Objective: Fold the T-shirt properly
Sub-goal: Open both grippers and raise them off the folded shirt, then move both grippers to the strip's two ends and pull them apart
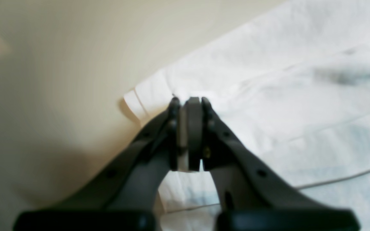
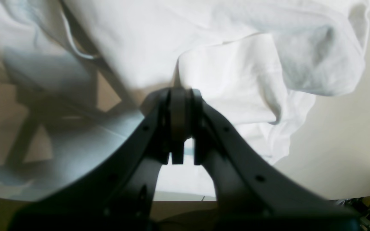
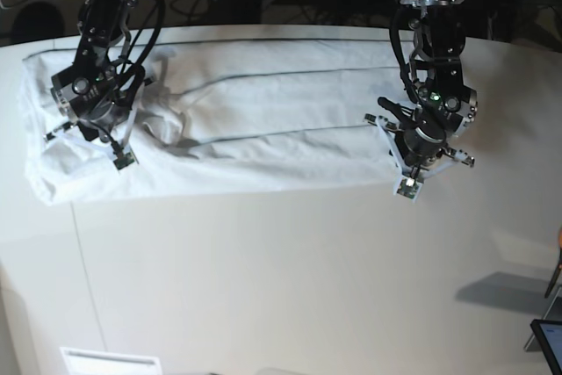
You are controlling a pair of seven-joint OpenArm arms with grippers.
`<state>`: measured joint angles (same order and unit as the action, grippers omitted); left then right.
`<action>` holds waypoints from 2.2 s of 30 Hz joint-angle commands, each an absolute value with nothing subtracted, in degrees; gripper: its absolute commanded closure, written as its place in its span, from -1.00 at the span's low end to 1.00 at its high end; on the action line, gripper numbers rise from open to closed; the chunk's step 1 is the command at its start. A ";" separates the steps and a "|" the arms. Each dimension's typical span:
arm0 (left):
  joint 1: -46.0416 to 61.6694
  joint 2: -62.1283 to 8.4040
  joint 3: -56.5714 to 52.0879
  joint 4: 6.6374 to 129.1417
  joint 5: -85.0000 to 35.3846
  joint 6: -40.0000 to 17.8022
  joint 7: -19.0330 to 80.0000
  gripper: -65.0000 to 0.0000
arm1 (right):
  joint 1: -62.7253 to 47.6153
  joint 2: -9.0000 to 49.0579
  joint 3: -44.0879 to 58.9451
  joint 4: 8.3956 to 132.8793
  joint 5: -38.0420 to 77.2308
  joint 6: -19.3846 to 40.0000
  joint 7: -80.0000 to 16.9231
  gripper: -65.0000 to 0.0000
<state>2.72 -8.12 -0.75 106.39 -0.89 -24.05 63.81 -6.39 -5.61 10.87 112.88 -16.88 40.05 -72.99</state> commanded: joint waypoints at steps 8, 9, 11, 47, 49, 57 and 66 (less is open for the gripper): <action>2.86 -8.48 -0.40 107.82 -1.01 -23.69 63.25 1.00 | -6.20 -5.14 10.15 112.92 -10.15 40.00 -73.27 0.99; 2.86 -8.48 0.31 107.82 -0.66 -23.69 63.25 1.00 | -6.20 -5.14 10.15 112.48 -9.98 40.00 -73.27 0.99; 3.74 -8.48 1.19 107.82 -0.66 -23.69 63.25 1.00 | -6.20 -5.14 10.24 111.69 -10.07 40.00 -73.19 0.99; 11.65 -15.43 0.75 114.51 -0.84 -32.31 63.25 0.32 | -7.96 -4.79 10.59 111.43 -10.15 40.00 -73.19 0.83; 11.65 -15.43 0.75 114.59 -1.01 -32.31 63.25 0.19 | -8.31 -4.79 10.59 111.52 -10.15 40.00 -73.27 0.83; 11.21 -14.90 1.36 114.86 -1.98 -32.66 62.90 0.13 | -10.77 -5.05 10.68 111.87 -9.80 40.00 -73.10 0.09; 8.57 -14.55 -4.09 115.12 -14.20 -32.66 62.90 0.16 | -11.03 -5.32 14.99 113.63 -8.57 40.00 -72.31 0.07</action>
